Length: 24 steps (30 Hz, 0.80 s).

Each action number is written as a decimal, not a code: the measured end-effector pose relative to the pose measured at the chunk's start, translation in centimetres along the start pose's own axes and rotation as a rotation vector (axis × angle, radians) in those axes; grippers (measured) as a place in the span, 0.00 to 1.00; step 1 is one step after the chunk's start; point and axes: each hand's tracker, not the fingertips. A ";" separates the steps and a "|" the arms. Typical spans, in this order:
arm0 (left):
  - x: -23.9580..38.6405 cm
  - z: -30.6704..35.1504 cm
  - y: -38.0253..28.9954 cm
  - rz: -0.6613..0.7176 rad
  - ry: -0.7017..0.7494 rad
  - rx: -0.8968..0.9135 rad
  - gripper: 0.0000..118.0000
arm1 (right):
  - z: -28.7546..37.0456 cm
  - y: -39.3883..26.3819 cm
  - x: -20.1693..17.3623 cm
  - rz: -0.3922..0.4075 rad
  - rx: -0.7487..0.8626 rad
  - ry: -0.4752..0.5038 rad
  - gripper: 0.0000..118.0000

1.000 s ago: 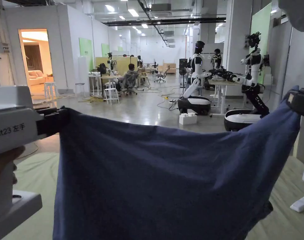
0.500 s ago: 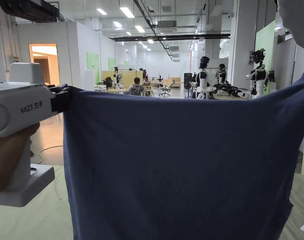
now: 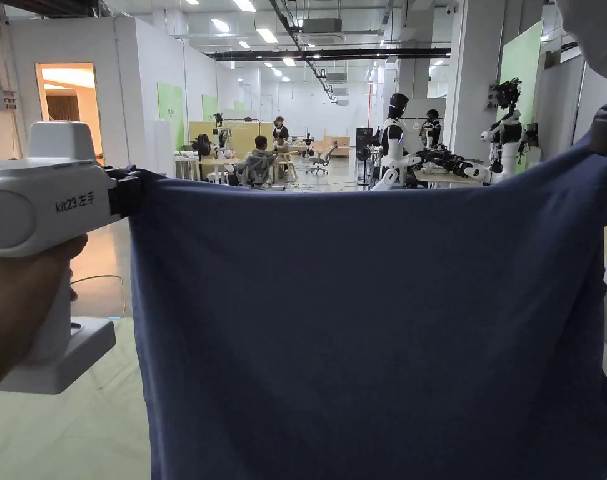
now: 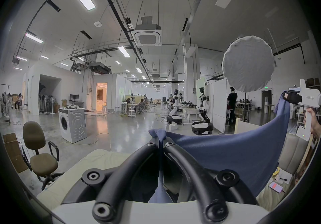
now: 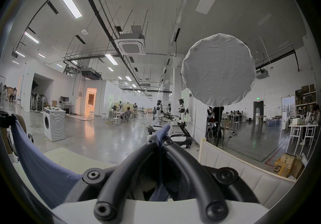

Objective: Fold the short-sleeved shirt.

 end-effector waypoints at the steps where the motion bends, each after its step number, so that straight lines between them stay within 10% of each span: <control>1: 0.0 -0.6 0.0 0.002 0.002 -0.007 0.03 | -0.5 -0.1 -0.2 0.006 -0.003 -0.004 0.02; 24: 1.4 -16.8 -3.9 -0.046 0.102 -0.091 0.03 | -14.3 -5.0 -6.4 0.164 -0.018 -0.117 0.02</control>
